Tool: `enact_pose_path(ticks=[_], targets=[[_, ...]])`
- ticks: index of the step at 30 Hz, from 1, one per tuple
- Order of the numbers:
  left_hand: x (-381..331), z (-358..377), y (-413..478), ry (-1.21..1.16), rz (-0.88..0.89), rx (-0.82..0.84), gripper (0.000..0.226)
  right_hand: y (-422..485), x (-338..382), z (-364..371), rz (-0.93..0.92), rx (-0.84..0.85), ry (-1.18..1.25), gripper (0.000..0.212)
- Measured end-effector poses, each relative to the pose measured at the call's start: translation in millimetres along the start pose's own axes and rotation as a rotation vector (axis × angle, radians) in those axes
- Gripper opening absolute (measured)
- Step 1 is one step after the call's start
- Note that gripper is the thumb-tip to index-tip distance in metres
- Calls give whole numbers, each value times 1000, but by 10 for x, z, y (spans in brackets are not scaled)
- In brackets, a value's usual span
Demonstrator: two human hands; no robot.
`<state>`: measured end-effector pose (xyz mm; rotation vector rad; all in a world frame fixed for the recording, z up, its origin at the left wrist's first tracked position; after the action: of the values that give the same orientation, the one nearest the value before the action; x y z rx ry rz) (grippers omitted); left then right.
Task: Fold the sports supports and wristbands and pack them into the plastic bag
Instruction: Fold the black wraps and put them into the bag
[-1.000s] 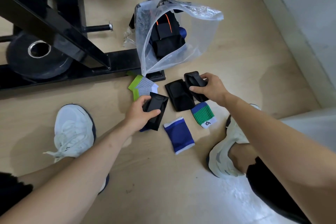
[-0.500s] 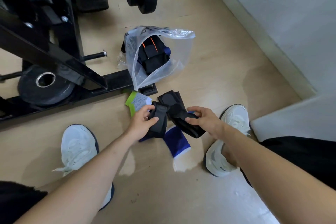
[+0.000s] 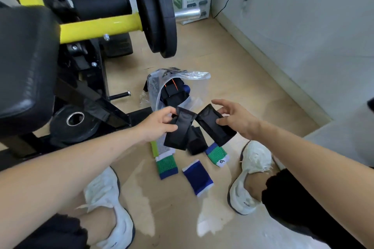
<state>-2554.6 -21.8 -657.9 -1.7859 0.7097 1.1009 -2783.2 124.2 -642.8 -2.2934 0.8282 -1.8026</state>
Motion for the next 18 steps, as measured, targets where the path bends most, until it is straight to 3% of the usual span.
enact_pose_path(ticks=[9, 13, 16, 18], targets=[[-956, -179, -584, 42, 69, -181, 34, -787, 791, -204, -162, -252, -78, 55], [-1215, -140, -863, 161, 102, -197, 33, -1002, 947, -108, -213, -333, 38, 34], [-1324, -61, -958, 260, 178, -200, 35, -1080, 920, -19, -237, -330, 173, 27], [-1312, -7, -942, 386, 247, -199, 35, -1092, 924, 50, -259, -273, 141, 25]])
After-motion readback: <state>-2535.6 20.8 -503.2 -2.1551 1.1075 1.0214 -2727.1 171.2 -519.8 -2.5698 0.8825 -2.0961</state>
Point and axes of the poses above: each hand's wrist, its own y-axis towards the middle knuckle, its own z-axis out of the palm, x = y × z, the point moved 1 cm from there along y, towards the middle knuckle, and after that the axes turned 1 degree about x, right-handed, at the moved point
